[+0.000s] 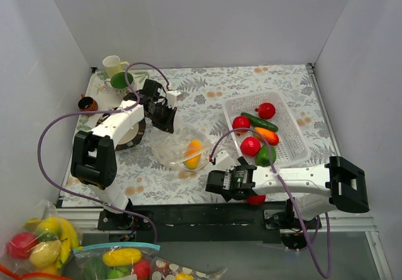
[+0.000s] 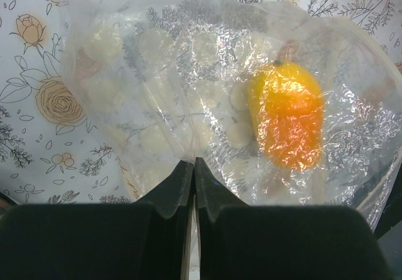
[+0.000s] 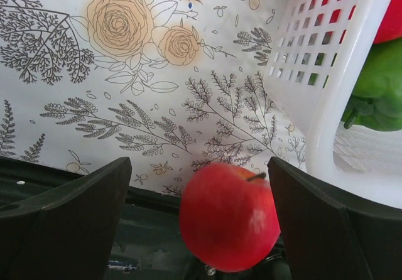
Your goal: Open the zip-top bag and remove the fake food
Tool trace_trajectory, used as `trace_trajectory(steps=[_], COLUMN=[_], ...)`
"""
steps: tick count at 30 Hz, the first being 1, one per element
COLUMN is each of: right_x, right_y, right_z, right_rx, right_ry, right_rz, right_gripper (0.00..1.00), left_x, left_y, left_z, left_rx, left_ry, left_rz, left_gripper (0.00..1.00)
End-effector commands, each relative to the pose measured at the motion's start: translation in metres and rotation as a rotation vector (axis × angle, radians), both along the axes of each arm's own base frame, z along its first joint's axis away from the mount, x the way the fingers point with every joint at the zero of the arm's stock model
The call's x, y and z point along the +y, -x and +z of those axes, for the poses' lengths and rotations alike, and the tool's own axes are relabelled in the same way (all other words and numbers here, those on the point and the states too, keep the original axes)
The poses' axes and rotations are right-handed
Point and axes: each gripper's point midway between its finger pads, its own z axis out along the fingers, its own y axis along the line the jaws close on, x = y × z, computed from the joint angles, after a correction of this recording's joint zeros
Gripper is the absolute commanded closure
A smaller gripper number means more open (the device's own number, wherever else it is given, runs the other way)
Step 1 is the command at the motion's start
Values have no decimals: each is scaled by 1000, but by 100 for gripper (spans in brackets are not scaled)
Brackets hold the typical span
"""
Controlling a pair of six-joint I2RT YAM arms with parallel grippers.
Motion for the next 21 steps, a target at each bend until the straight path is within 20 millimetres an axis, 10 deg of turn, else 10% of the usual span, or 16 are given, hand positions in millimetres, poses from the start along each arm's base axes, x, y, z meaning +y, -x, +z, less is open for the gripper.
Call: trace_trajectory(steps=[1, 8, 12, 21], right_x=[19, -17, -24, -74], right_y=[-8, -8, 11, 81], right_z=[18, 49, 68, 17], right_rx=[-49, -179, -135, 208], right_ry=[-86, 107, -152, -127], right_rz=[-2, -129, -306, -449], right_gripper=[2, 2, 2, 2], left_x=[-5, -3, -2, -5], left_y=[-1, 5, 7, 5], left_z=[17, 18, 14, 17], left_rx=[-53, -56, -45, -43], left_ry=[36, 27, 24, 34], left_rz=[-19, -40, -48, -62], left_gripper=[100, 100, 100, 100])
